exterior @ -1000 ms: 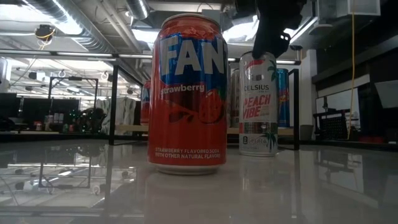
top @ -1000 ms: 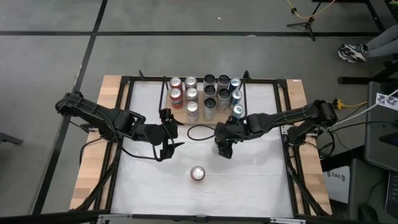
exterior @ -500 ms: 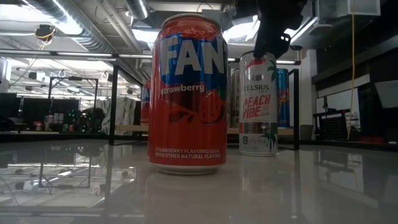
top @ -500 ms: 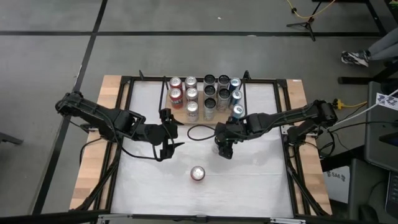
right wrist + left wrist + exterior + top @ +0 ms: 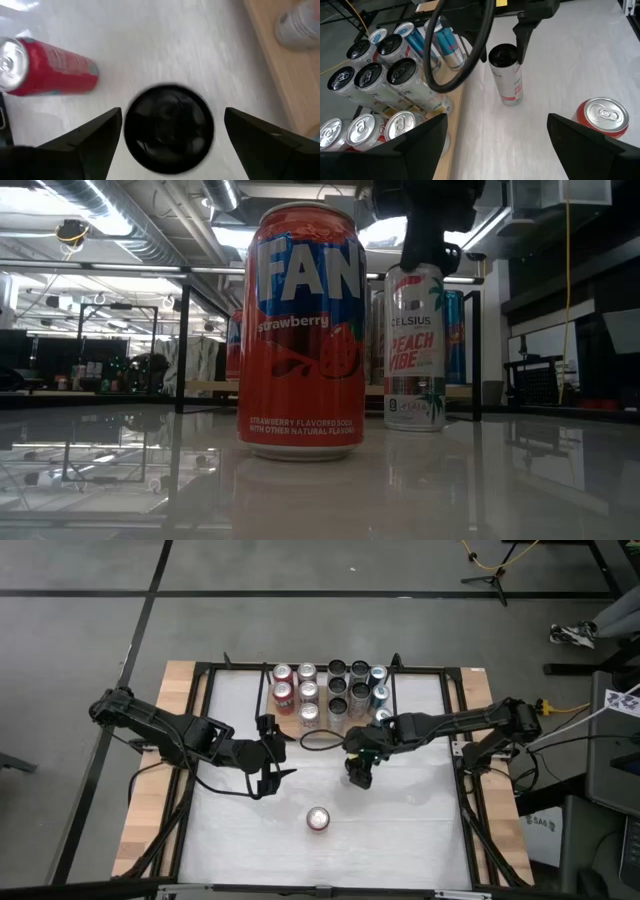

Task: Place canned beverage on shelf
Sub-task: Put the white pink soda can onto the shelf aligned with the other white pink soda cans

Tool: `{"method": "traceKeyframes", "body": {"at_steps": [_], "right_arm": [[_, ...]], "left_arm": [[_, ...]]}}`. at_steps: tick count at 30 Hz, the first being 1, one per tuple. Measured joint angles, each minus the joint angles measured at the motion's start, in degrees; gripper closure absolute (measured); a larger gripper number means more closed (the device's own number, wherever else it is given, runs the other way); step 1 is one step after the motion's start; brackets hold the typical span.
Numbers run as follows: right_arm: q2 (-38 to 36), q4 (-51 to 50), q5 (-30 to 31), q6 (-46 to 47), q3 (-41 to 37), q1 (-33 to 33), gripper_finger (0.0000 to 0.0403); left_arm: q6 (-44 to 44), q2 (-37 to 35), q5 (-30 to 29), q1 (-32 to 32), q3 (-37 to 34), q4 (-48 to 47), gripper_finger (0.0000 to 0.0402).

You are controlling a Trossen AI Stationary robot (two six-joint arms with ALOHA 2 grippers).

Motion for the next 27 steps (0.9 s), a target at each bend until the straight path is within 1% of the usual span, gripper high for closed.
{"method": "traceKeyframes", "body": {"at_steps": [5,11,27], "right_arm": [[1.42,2.26,-0.89,-0.46,0.02,0.02,0.0056],[4.87,1.49,-2.57,-0.65,0.04,0.02,0.0056],[5.13,1.28,-5.10,-0.66,0.04,0.00,0.0056]], "left_arm": [[-0.01,0.00,0.02,0.00,0.00,-0.01,0.0067],[0.01,0.00,0.02,0.00,-0.01,0.00,0.0067],[0.00,0.00,0.02,0.00,-0.01,0.00,0.0067]]}}
